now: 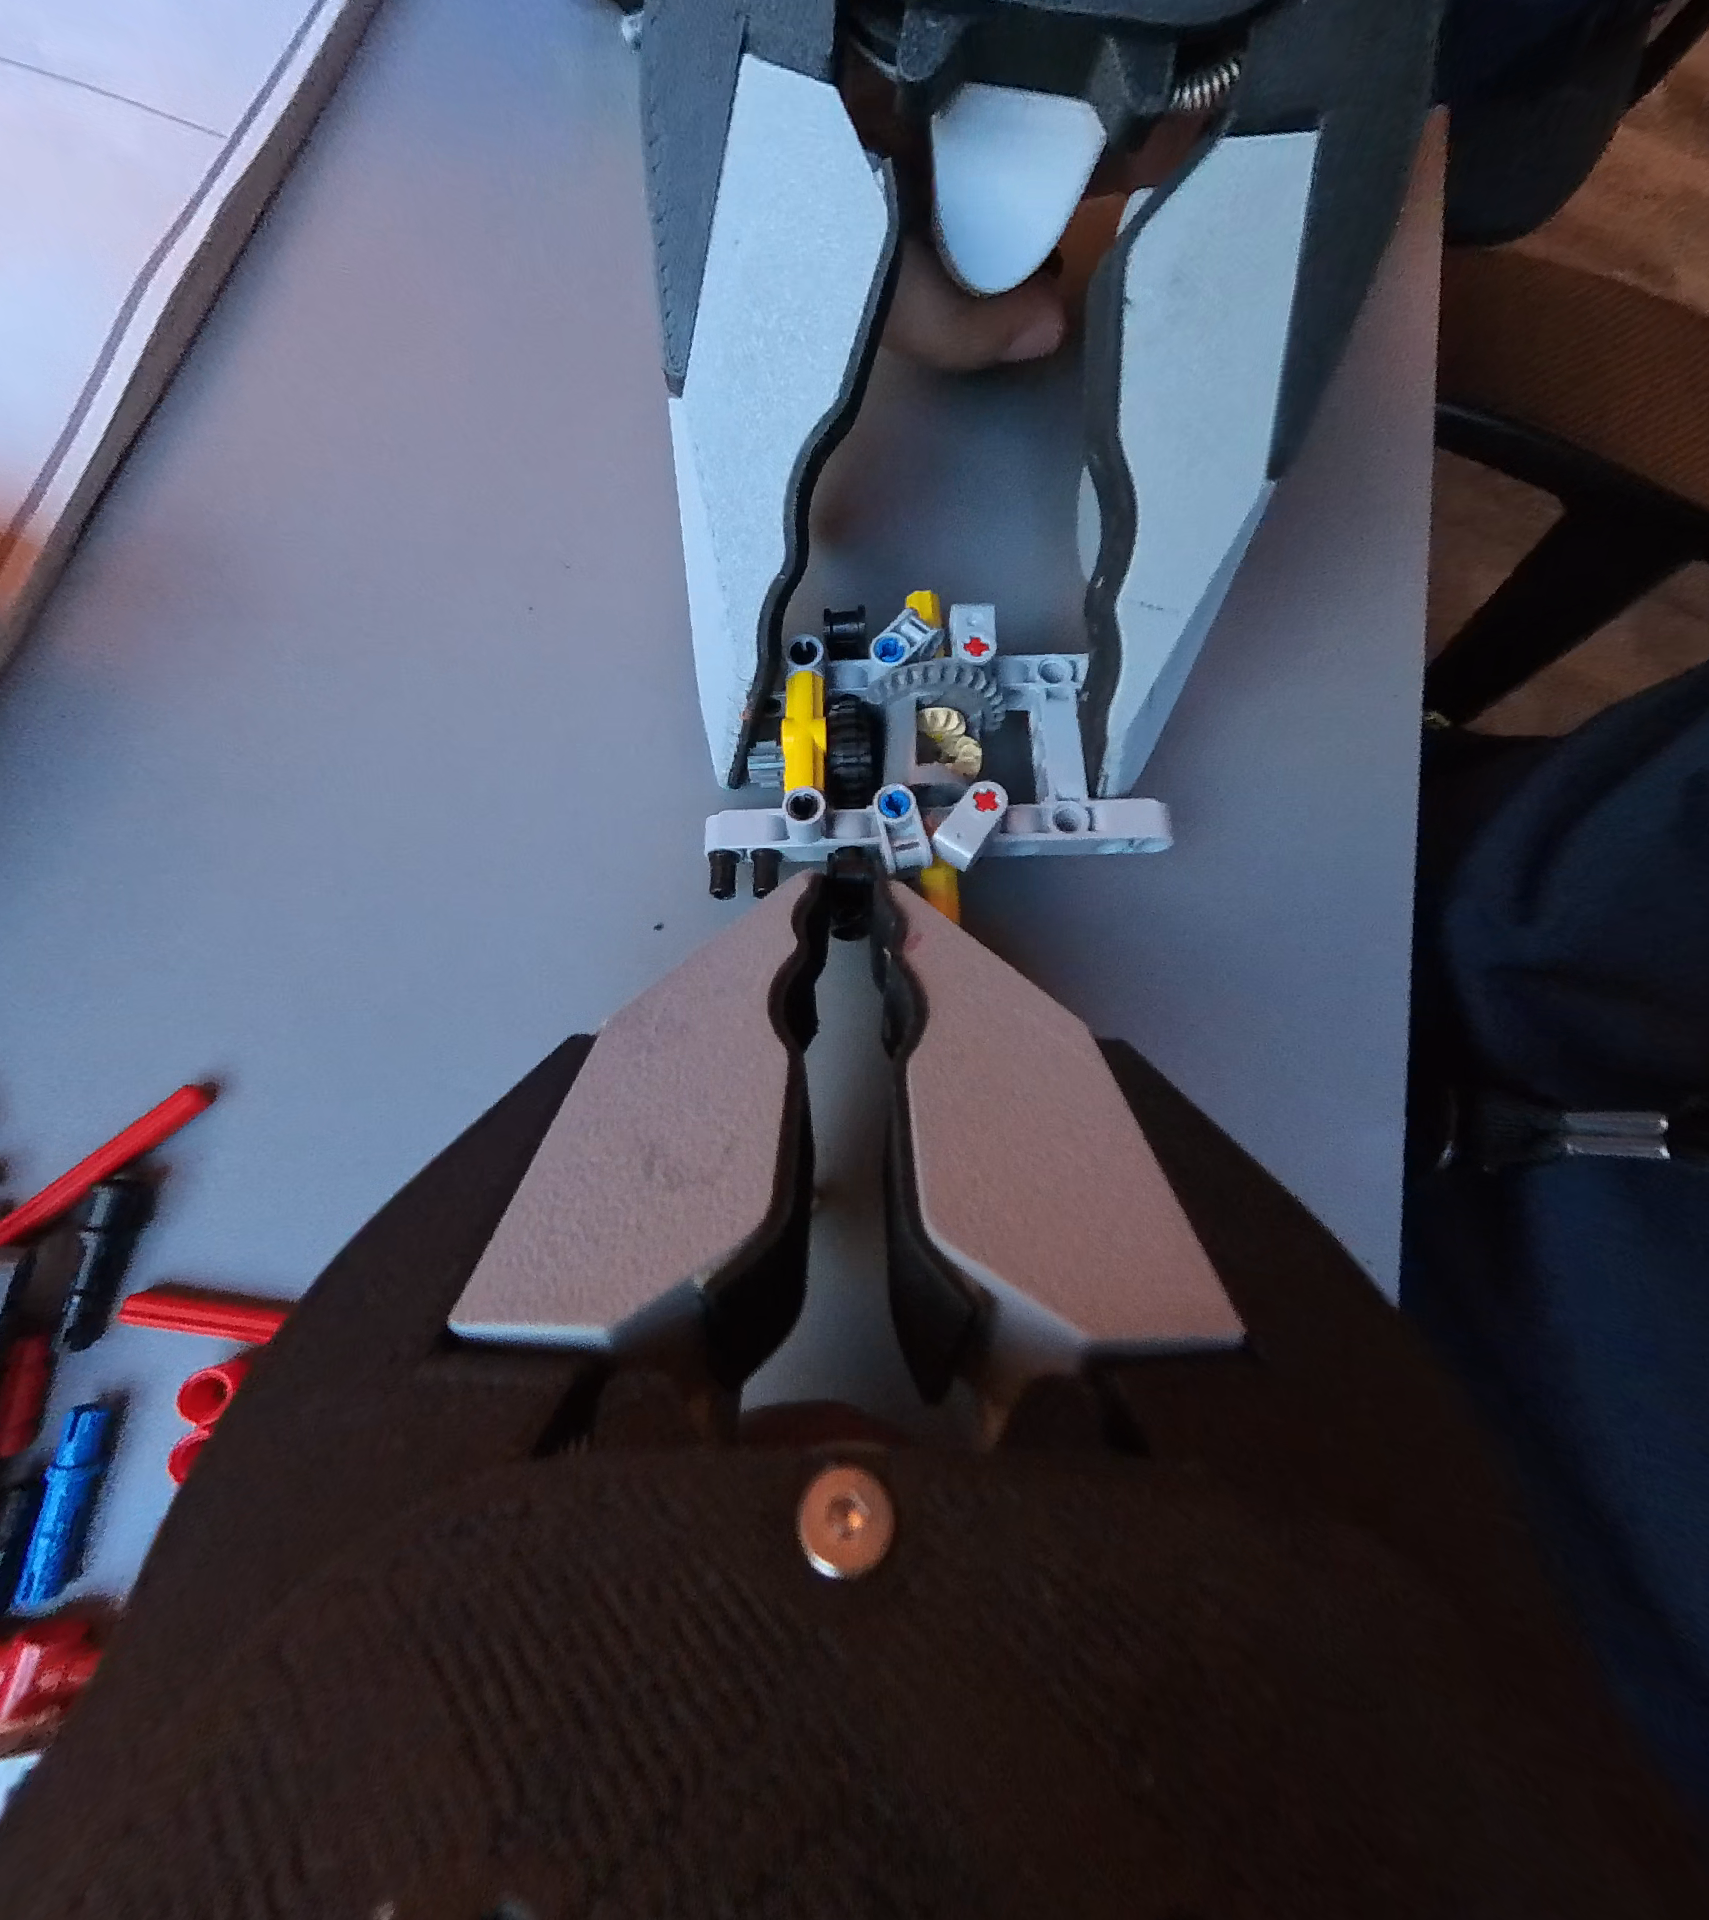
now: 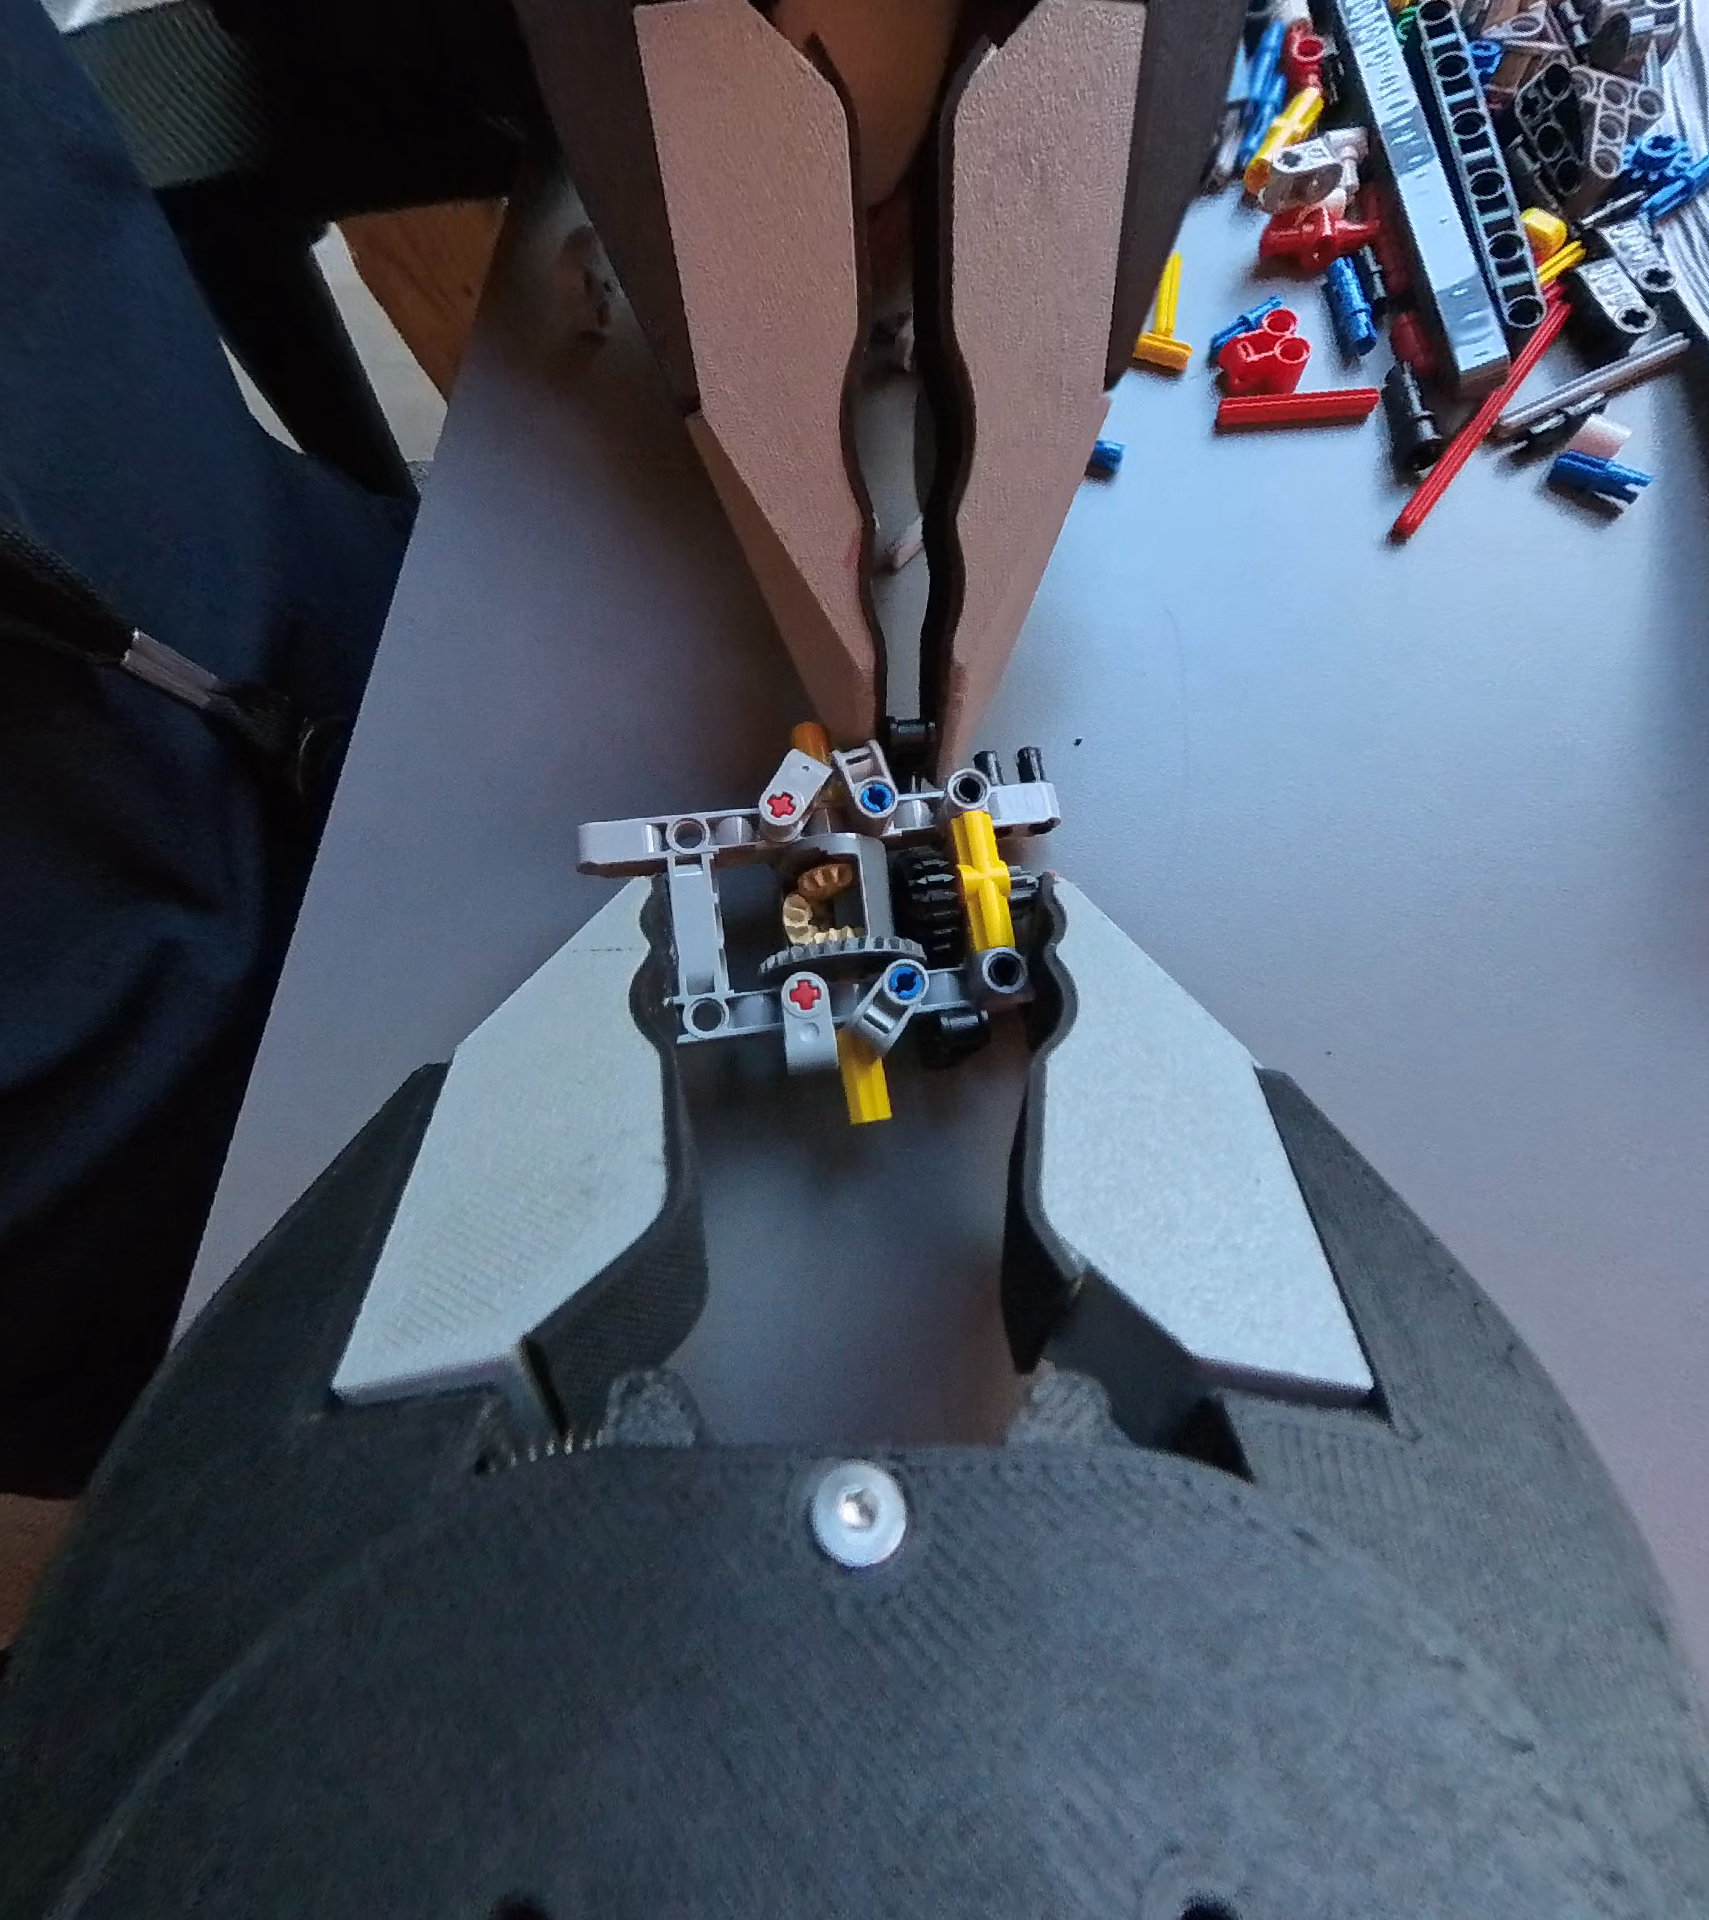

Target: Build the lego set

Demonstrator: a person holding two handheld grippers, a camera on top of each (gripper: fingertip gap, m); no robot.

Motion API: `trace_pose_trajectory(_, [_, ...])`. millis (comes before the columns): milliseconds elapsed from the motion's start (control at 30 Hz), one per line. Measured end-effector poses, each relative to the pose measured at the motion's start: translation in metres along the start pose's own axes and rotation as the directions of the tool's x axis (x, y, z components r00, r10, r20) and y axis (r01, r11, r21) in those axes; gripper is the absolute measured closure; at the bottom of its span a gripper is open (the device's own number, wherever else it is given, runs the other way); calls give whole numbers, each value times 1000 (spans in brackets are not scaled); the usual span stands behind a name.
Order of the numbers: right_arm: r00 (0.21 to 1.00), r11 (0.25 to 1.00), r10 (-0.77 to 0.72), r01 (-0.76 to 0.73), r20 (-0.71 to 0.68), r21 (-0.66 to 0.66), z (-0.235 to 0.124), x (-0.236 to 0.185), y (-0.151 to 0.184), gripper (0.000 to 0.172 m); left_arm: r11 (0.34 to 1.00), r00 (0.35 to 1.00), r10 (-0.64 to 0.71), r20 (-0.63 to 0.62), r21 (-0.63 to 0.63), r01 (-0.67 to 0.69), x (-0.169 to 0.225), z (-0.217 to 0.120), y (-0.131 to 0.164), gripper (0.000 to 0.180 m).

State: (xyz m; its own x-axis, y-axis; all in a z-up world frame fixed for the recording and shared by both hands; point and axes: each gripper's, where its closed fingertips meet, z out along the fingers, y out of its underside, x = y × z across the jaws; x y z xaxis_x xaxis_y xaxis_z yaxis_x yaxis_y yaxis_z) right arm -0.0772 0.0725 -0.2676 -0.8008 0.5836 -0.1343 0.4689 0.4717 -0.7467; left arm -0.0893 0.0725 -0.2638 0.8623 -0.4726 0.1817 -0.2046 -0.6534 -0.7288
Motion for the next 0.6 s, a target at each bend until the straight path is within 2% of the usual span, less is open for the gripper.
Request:
trace_pose_trajectory(100, [999, 1000, -30, 30, -28, -1, -1, -1, 1, 106, 999, 999, 42, 28, 4, -43, 1, 1, -2, 176])
trace_pose_trajectory(200, [1000, 999, -12, 13, -29, 43, -6, -4, -3, 106, 996, 999, 49, -1, 70, -49, 5, -3, -12, 176])
trace_pose_trajectory(400, [996, 949, 86, -73, -27, 308, -35, -6, -34, 106, 952, 993, -12, -119, 303, 48, 8, -28, -50, 175])
trace_pose_trajectory(500, [989, 928, 147, -137, -3, 348, -39, 2, -34, 107, 975, 985, -82, -154, 193, 111, -1, -24, -54, 175])
trace_pose_trajectory(600, [987, 929, 153, -128, -44, 347, -40, 12, -33, 107, 985, 979, -104, -176, 121, 126, -10, -22, -59, 176])
